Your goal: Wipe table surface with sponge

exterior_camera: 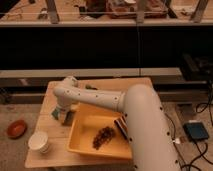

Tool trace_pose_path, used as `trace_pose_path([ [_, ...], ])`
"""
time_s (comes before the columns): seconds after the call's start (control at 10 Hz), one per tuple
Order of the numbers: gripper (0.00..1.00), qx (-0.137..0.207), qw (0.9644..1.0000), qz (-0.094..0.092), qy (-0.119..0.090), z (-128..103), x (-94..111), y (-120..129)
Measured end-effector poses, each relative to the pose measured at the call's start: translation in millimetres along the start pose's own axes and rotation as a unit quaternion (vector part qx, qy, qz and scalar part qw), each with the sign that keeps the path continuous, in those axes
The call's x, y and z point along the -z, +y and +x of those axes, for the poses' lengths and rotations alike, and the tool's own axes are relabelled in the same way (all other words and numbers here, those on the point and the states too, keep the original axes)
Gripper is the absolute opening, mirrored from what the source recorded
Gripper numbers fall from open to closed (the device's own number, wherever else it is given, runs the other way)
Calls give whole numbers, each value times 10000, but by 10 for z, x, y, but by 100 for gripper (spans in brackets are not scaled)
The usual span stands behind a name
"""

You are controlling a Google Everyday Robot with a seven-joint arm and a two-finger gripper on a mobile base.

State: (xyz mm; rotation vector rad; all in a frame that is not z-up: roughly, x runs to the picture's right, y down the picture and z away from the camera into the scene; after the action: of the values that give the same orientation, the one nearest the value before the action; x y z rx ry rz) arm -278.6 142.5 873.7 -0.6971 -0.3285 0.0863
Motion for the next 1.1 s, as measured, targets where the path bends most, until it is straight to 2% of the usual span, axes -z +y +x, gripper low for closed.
trace_pose_path([
  [0.3,23,370,9992,50,-161,-433,20,2],
  [0.6,23,865,9959,-35,-262,-881,-23,262],
  [0.9,23,1192,9922,-195,-293,-975,-53,574],
  [1.1,23,1202,9918,-316,-281,-877,-75,770],
])
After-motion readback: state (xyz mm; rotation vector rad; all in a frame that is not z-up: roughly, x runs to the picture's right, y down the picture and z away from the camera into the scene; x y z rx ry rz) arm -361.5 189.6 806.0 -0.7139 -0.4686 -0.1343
